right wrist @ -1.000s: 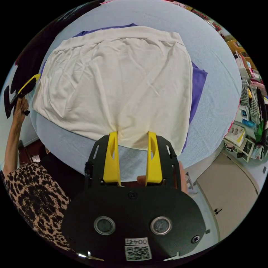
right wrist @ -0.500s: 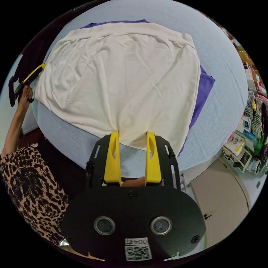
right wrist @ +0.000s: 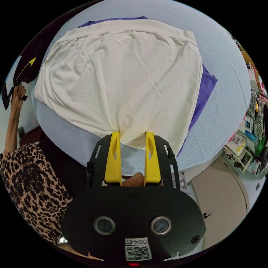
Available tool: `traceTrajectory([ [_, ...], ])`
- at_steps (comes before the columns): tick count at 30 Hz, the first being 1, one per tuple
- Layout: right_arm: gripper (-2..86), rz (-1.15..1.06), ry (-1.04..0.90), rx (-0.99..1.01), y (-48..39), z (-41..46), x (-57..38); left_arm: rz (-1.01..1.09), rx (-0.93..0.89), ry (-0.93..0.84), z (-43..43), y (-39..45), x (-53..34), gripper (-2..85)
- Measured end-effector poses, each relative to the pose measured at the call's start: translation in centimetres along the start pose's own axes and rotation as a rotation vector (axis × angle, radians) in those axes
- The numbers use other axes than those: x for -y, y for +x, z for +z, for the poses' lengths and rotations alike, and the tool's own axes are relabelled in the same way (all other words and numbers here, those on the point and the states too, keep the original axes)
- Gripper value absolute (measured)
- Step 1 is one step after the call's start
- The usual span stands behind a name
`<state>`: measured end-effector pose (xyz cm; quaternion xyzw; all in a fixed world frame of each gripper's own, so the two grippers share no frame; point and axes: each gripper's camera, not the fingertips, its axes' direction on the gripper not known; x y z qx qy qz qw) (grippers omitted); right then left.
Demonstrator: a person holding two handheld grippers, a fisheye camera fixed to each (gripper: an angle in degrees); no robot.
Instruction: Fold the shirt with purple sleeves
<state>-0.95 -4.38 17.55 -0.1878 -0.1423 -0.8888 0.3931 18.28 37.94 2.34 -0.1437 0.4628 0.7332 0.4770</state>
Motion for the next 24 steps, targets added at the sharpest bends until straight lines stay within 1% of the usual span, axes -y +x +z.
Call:
traceTrajectory([
  [1,12.8,0.016,0.015,0.006,0.2,0.1,-0.1,0.019,-0.014,0.021,0.2,0.6,1.2,6.8],
  [3,12.5,0.027,0.029,0.002,0.2,0.2,-0.1,0.036,-0.034,-0.002,1.8,1.1,3.5,7.2],
  [5,12.3,0.030,0.029,-0.011,0.1,0.5,0.1,0.035,-0.060,-0.075,5.2,1.4,6.6,8.0],
  [9,11.8,0.025,0.020,-0.022,0.1,0.7,0.4,0.044,-0.093,-0.179,9.5,1.9,9.8,8.8],
  [12,11.5,0.024,0.015,-0.009,0.5,0.8,0.7,0.133,-0.063,-0.254,12.0,3.3,11.0,5.8],
  [13,11.5,0.024,0.016,-0.002,0.7,0.9,0.7,0.162,-0.016,-0.255,12.5,3.9,11.2,4.7],
  [15,11.8,0.023,0.030,0.010,1.0,0.9,0.4,0.180,0.007,-0.233,12.6,4.4,11.5,3.7],
  [18,12.1,0.015,0.074,0.038,1.6,1.0,-0.4,0.141,0.030,-0.199,12.8,4.2,12.2,3.1],
  [21,12.0,0.019,0.126,0.068,2.2,1.2,-1.4,0.092,0.010,-0.211,13.7,3.4,12.4,3.4],
  [24,12.0,0.019,0.145,0.066,2.1,1.3,-1.8,0.050,-0.059,-0.244,13.8,2.5,12.8,4.5],
])
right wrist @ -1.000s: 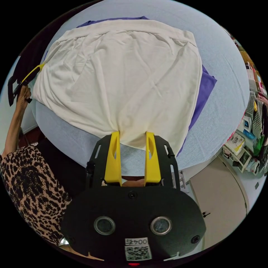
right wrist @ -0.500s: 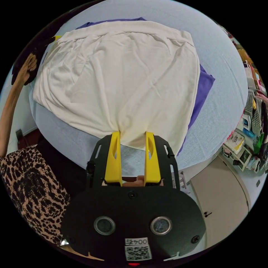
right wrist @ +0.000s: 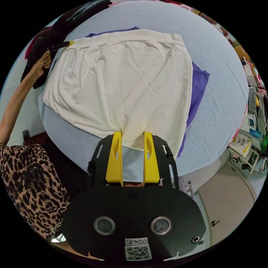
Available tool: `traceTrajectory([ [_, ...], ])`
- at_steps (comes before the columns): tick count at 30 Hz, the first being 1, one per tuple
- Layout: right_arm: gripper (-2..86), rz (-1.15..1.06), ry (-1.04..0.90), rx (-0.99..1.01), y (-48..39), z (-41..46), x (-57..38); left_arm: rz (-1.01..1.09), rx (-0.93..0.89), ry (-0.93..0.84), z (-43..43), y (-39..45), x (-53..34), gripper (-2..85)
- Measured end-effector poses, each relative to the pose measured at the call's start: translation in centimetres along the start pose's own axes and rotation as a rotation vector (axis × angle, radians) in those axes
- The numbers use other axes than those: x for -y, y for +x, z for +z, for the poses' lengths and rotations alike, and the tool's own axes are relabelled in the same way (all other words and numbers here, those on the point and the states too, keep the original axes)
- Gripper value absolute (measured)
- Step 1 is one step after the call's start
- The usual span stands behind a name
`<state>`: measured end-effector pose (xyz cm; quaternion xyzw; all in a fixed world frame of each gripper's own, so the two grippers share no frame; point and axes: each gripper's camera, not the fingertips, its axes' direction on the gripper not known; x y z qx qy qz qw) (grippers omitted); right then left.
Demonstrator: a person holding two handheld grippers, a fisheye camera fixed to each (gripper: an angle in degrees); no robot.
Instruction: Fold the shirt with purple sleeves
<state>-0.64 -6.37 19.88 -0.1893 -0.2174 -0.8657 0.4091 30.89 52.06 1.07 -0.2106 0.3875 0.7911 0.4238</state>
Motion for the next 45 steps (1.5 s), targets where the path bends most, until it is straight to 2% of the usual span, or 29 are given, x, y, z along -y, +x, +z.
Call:
traceTrajectory([
  [4,12.1,-0.013,-0.028,-0.070,-1.4,0.3,0.4,-0.044,0.022,0.096,-3.3,-0.7,-1.0,5.6],
  [7,12.1,0.009,-0.050,-0.083,-1.7,0.4,0.8,0.046,-0.078,0.154,-4.7,1.7,-1.3,4.6],
  [10,12.0,0.015,-0.057,-0.070,-1.6,0.3,0.8,0.233,-0.149,0.096,-2.8,7.3,-0.8,4.2],
  [14,11.5,0.009,-0.073,-0.071,-1.8,0.2,0.9,0.372,-0.115,-0.011,1.7,13.5,-0.2,2.4],
  [17,11.5,0.005,-0.084,-0.079,-2.1,0.2,0.9,0.424,-0.035,-0.025,3.7,15.4,-0.2,1.3],
  [23,11.2,0.004,-0.065,-0.062,-2.1,-0.4,0.2,0.340,-0.036,-0.044,3.3,14.8,0.7,0.4],
  [27,11.3,0.004,-0.049,-0.079,-2.7,-0.6,-0.4,0.334,-0.081,0.011,0.4,14.3,-1.1,0.2],
  [31,11.3,0.011,-0.072,-0.070,-2.8,-1.1,-0.4,0.303,-0.102,0.056,-3.5,11.6,-6.5,0.4],
  [37,10.8,0.014,-0.120,-0.085,-3.5,-1.8,-0.2,0.113,-0.069,-0.021,-6.1,4.3,-17.6,1.7],
  [41,10.9,0.042,-0.090,-0.069,-3.6,-2.5,-1.3,0.029,-0.029,-0.047,-7.6,0.3,-24.5,3.3],
  [45,10.9,0.071,-0.046,-0.030,-3.1,-3.3,-2.6,0.001,-0.057,-0.069,-7.3,-2.4,-27.9,5.6],
])
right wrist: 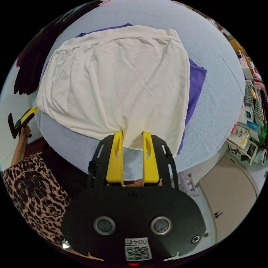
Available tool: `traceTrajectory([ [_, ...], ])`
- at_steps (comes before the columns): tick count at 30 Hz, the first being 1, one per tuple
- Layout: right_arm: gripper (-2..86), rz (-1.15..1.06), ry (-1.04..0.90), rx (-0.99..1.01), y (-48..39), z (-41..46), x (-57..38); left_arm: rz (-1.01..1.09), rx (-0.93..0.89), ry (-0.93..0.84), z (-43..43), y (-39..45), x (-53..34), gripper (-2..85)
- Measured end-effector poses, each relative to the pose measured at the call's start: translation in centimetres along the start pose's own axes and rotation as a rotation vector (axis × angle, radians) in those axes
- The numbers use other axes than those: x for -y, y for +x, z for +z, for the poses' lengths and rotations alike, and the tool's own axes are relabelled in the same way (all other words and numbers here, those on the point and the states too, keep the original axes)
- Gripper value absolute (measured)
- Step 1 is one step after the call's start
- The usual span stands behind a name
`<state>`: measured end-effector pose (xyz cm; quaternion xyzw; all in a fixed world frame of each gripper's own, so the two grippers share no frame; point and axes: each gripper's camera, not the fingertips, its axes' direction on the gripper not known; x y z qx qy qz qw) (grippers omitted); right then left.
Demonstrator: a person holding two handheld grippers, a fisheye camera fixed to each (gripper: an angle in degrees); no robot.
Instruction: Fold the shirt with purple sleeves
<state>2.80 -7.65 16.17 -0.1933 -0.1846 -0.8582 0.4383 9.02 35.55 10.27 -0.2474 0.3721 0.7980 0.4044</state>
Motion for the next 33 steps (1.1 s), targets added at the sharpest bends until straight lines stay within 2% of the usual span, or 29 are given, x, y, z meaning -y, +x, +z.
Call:
traceTrajectory([
  [6,10.9,-0.070,0.043,-0.031,-0.9,-1.0,-2.3,0.048,-0.037,0.014,1.0,-1.7,-0.8,8.3],
  [13,10.7,-0.040,0.009,-0.069,-2.0,-2.3,-3.4,0.190,-0.007,0.003,1.5,-0.9,-0.6,2.3],
  [21,11.0,-0.030,-0.052,-0.098,-2.7,-4.2,-4.7,0.181,-0.102,-0.011,2.1,-2.5,-0.8,1.8],
  [27,10.9,-0.048,-0.038,-0.092,-2.6,-5.9,-7.3,0.118,-0.001,-0.062,1.7,-2.9,-1.8,1.7],
  [33,11.4,-0.050,-0.023,-0.063,-1.9,-7.8,-10.3,0.068,-0.054,0.049,0.0,2.4,-0.9,2.4],
])
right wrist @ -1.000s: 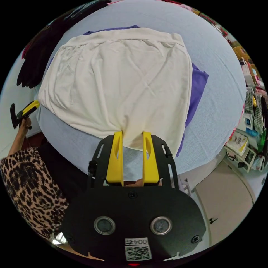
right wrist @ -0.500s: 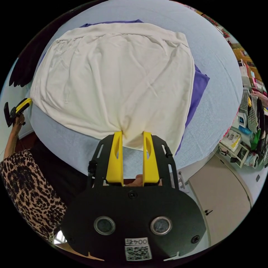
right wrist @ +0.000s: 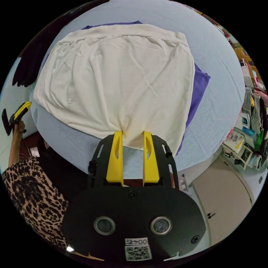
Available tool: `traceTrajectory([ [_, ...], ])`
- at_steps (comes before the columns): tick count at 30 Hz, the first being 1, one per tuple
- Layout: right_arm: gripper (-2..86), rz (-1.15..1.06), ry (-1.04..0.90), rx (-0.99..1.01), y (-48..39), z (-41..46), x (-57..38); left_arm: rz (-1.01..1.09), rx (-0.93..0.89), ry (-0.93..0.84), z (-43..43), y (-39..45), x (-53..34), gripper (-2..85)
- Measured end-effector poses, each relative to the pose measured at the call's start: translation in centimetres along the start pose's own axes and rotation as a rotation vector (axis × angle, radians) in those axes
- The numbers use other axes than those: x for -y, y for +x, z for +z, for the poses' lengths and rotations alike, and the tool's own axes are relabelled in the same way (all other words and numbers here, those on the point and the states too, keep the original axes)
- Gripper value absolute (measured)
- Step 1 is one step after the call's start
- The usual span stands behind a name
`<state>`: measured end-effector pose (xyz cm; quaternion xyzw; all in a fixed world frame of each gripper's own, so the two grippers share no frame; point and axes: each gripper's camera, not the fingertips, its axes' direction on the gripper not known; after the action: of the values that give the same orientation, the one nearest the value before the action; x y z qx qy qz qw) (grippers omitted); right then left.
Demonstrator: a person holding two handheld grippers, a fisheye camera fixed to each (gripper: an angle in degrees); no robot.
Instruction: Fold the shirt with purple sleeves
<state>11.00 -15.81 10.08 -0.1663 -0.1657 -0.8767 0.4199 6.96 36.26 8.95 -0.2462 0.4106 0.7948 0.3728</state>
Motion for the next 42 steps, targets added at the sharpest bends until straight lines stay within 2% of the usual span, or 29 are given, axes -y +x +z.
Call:
traceTrajectory([
  [4,11.5,0.001,0.108,0.018,0.3,-1.1,-4.0,0.000,-0.044,0.006,3.2,5.4,3.4,2.0],
  [10,11.0,0.050,0.295,-0.023,0.2,-2.0,-9.9,0.045,0.058,-0.111,8.8,10.9,6.7,0.6],
  [16,9.6,-0.077,0.450,0.162,5.1,-4.0,-17.3,-0.021,0.061,-0.121,9.7,11.8,7.7,0.3],
  [20,9.2,0.033,0.626,0.295,13.4,-5.2,-25.6,-0.017,0.113,-0.151,10.4,13.2,8.6,0.2],
  [23,9.3,0.049,0.643,0.358,16.9,-4.9,-28.2,-0.025,0.162,-0.155,10.9,14.4,9.0,0.1],
  [27,8.5,-0.028,0.605,0.314,16.8,-5.2,-28.2,-0.028,0.202,-0.174,11.5,15.5,9.6,0.1],
  [30,5.4,-0.064,0.555,0.249,16.3,-5.3,-27.5,-0.038,0.213,-0.188,11.9,16.0,10.0,0.1],
  [34,0.7,-0.102,0.524,0.299,16.3,-6.0,-26.9,-0.058,0.216,-0.189,12.4,16.5,10.2,0.1],
  [37,0.2,-0.076,0.453,0.174,16.2,-5.4,-27.0,-0.072,0.217,-0.185,12.7,16.8,10.3,0.1],
  [38,0.3,-0.047,0.465,0.260,17.5,-5.2,-27.4,-0.077,0.217,-0.185,12.8,16.9,10.4,0.1],
  [42,3.5,0.015,0.477,0.356,20.1,-5.9,-28.5,-0.070,0.228,-0.185,13.2,17.4,10.4,0.2],
])
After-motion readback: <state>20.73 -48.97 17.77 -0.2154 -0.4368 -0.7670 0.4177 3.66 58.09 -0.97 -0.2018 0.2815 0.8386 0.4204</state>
